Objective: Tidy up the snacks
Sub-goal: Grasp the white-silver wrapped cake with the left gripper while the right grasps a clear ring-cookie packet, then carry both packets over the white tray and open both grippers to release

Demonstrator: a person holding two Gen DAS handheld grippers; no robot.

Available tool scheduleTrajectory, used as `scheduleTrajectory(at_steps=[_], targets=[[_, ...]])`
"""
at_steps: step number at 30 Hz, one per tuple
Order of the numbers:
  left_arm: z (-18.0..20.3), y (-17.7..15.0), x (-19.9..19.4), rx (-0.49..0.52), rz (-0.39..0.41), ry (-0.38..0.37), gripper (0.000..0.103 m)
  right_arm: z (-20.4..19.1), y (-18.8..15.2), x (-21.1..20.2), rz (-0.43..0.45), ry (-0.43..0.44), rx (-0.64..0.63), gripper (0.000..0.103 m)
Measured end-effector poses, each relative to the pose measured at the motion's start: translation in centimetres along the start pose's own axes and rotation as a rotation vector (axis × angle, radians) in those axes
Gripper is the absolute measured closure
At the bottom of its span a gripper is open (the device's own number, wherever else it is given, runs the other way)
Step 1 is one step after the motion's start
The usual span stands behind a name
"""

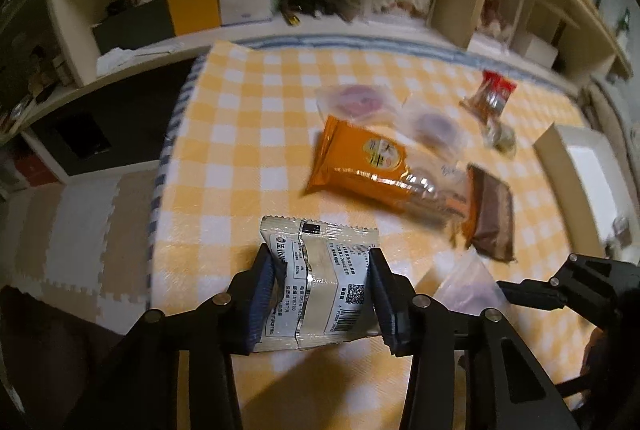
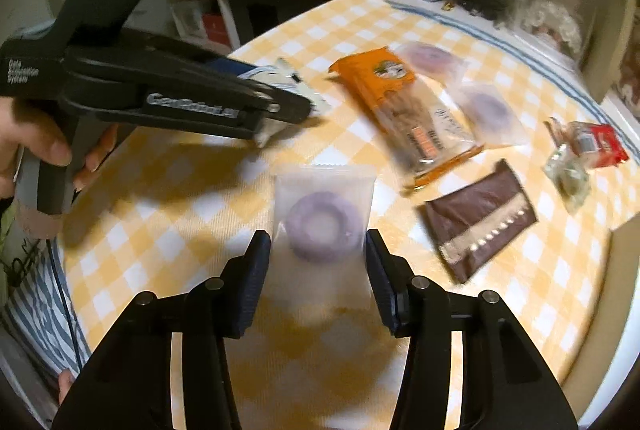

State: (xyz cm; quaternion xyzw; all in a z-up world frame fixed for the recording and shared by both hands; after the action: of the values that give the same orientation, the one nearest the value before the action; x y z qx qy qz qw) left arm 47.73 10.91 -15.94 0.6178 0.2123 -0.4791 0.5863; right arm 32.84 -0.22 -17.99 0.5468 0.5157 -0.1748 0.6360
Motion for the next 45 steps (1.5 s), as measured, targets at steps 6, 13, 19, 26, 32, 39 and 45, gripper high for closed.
scheduleTrajectory(at_steps=[6, 13, 19, 26, 32, 39, 45], targets=[[0.5, -0.2, -4.5, -0.038, 0.081, -0.013, 0.059, 0.8, 0.9, -2.0, 0.046, -0.026, 0.038, 0.054], [2.2, -0.5, -9.6, -0.049, 0.161, -0.032, 0.059, 1.8, 1.8, -6.0, 0.102, -0.071, 0.073, 0.054], [3.9, -1.4, -13.5, -0.087, 0.226, -0.062, 0.059, 3.4, 2.0, -9.9, 0.159, -0.101, 0.117, 0.054], [7.0, -2.7, -16.7, -0.087, 0.273, -0.091, 0.059, 5.7, 0.8, -14.7, 0.210, -0.144, 0.170, 0.054], [10.1, -3.2, -18.2, -0.076, 0.297, -0.128, 0.059, 7.8, -0.9, -18.2, 0.250, -0.174, 0.222, 0.054], [13.9, -3.1, -17.8, -0.058, 0.289, -0.187, 0.059, 10.9, -3.7, -20.8, 0.270, -0.211, 0.305, 0.054], [17.7, -2.0, -15.5, -0.044, 0.247, -0.242, 0.059, 13.6, -6.1, -22.2, 0.273, -0.251, 0.367, 0.054]])
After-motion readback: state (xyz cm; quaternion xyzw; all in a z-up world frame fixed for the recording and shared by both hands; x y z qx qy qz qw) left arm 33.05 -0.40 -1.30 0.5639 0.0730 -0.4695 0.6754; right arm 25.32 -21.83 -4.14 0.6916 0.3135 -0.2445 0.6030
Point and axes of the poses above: each gripper's, at about its wrist camera, not at the fingertips, and x roughly the way its jaws point, z to its right, y to its top, the point moved 1 cm from there along x, roughly the way its jaws point, and after that the axes turned 4 degrees about -y, right-handed, at the moved point
